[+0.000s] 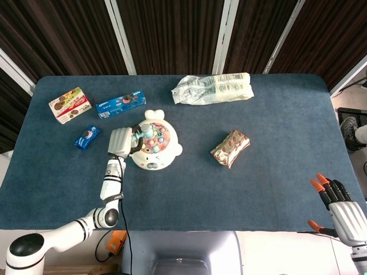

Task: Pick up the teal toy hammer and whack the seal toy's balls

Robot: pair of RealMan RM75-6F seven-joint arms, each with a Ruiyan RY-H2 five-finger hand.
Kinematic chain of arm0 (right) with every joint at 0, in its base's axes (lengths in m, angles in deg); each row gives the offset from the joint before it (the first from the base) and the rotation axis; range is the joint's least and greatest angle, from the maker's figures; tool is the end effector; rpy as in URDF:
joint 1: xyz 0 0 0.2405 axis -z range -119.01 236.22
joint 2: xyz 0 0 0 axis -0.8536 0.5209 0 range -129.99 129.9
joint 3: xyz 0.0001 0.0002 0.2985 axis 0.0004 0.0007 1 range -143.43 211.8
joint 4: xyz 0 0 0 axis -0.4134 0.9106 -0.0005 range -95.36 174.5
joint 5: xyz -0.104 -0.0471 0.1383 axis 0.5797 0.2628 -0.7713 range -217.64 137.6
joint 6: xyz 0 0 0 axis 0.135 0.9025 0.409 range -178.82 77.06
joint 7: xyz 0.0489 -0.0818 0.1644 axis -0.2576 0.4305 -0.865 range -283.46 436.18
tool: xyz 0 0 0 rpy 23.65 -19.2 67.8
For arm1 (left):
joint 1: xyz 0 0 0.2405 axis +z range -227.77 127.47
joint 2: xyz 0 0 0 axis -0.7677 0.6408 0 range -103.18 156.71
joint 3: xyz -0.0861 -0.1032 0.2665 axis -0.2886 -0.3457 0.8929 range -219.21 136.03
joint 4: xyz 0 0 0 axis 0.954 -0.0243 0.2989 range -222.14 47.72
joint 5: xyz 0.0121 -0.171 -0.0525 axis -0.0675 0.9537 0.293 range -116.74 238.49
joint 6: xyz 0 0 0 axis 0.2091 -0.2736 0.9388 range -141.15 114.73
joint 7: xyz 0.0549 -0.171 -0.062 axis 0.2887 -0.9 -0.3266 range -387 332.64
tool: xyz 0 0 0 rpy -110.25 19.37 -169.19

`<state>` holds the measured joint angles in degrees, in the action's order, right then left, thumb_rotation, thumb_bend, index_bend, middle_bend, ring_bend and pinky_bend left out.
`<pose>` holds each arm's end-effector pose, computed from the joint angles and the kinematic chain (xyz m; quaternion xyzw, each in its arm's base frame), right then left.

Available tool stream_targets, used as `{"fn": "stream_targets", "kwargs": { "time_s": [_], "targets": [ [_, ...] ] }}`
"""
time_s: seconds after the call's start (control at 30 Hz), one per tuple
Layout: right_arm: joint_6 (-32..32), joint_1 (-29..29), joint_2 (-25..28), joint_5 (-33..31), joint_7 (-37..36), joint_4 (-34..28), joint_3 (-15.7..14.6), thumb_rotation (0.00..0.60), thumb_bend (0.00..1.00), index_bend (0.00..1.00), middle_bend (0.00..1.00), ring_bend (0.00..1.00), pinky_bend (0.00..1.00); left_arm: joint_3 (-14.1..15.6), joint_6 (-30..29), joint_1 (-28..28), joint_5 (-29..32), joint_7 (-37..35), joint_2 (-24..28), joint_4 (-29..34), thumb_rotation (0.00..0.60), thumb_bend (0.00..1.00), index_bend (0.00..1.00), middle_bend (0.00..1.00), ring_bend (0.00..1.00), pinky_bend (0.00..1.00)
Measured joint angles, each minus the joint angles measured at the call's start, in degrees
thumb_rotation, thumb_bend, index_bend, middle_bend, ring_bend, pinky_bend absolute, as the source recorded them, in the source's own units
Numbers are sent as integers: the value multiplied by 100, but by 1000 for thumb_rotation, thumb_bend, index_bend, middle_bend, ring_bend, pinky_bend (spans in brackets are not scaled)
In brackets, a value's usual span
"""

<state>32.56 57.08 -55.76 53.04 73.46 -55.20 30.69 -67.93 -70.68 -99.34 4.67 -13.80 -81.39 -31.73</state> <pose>-0.3384 -0.1850 0.2195 0.6497 -0.4070 0.3309 0.5503 -0.1578 0.4883 -0.0235 -0.5804 -0.4456 -0.4543 0.5080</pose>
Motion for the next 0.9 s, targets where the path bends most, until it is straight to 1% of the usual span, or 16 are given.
{"fn": "stream_targets", "kwargs": {
  "time_s": [0.33, 0.5, 0.7, 0.9],
  "targets": [
    [40, 20, 18, 21, -47, 11, -4, 600, 299, 0, 0, 0, 0, 68, 184, -141, 79, -42, -176, -664, 600, 786, 816, 941, 982, 1000],
    [45, 26, 22, 25, -65, 22, -3, 600, 299, 0, 0, 0, 0, 96, 259, -177, 124, -50, -235, -850, 600, 786, 816, 941, 982, 1000],
    [31, 23, 15, 17, -44, 18, 2, 600, 299, 0, 0, 0, 0, 141, 406, -153, 261, 119, -188, -732, 600, 787, 818, 941, 982, 1000],
    [32, 24, 14, 11, -39, 15, 7, 600, 299, 0, 0, 0, 0, 128, 265, -132, 230, 124, -85, -501, 600, 786, 820, 944, 982, 1000]
  ]
}}
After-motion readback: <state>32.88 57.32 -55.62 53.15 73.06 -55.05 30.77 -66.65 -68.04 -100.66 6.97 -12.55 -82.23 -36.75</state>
